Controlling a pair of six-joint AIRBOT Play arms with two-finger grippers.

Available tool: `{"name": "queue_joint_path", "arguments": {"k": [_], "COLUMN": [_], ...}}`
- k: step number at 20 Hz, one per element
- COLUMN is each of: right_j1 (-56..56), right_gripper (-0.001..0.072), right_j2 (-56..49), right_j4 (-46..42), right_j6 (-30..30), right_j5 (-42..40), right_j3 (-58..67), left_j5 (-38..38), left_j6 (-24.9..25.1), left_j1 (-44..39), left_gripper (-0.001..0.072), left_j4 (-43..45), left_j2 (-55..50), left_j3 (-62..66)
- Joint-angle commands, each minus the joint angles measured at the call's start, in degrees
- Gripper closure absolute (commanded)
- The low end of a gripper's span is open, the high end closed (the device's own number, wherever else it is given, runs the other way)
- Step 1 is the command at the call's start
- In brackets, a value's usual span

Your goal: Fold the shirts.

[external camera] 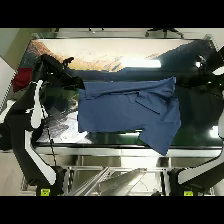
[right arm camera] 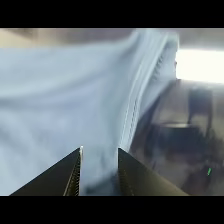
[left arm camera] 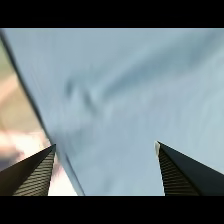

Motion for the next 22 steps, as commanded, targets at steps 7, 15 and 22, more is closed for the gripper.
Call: {"name": "queue_joint_path", "arguments": {"k": [7, 15, 22], "right_j1": [-14.8, -21.4, -21.2], "right_gripper": [0.0439, 0.0460, 0.0321], "right_j2": [17.9, 24.3, 29.8], "right_j4": [-0.7, -0.6, -0.5], "right_j6": [5.3, 7.4, 10.3], "right_j5": [4.9, 5.9, 1.2], "right_j3": [-24.6, -37.4, -55.7], "left_j5": [-4.9, -13.0, -11.2], "left_j6": [3.0, 13.3, 13.7], "left_j1": [1.4, 1.4, 1.4], "left_gripper": [0.0016, 0.0309, 0.0694], "left_j4": [-0.3, -14.5, -15.0], "left_j2": [18.9, 21.9, 21.9], "left_j3": [-44.1, -56.7, -52.6]}}
